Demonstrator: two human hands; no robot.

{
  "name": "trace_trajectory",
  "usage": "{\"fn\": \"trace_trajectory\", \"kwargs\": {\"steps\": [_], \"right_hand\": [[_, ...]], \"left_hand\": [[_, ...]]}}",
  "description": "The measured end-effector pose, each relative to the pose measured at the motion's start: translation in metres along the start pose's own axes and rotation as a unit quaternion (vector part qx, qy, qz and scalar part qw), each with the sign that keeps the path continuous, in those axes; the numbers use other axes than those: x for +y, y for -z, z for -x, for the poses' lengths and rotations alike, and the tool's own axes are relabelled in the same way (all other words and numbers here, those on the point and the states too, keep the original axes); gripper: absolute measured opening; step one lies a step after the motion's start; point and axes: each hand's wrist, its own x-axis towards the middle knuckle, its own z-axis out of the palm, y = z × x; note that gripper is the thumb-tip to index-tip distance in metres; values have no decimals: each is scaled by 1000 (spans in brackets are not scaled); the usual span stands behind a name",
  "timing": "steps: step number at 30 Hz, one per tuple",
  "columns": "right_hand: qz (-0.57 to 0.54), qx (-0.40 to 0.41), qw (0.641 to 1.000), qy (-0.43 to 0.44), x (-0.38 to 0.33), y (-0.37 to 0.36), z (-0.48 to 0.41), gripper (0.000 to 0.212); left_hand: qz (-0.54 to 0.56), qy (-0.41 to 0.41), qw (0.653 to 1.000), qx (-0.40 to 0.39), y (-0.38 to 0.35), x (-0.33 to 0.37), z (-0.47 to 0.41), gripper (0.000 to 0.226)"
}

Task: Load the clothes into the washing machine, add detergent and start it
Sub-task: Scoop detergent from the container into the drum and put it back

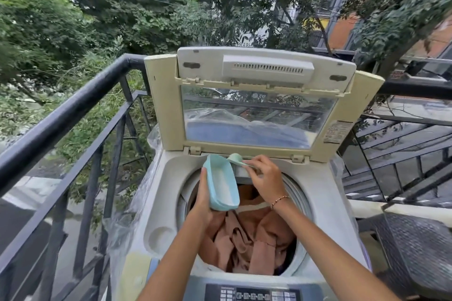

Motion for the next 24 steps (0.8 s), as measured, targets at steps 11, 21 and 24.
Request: {"fn": "trace_trajectory", "kwargs": {"steps": [11,21,24], "right_hand": [[109,-231,952,168,-13,-3,4,14],[7,-352,934,-58,-17,-2,-9,16],[-67,-344,919,-180,-7,-4,-5,18]], "left_hand": [[-75,-36,995,-53,6,10,1,67],[22,3,995,-98,10,6,-3,77],[39,-4,995,-91,13,3,-5,78]]}}
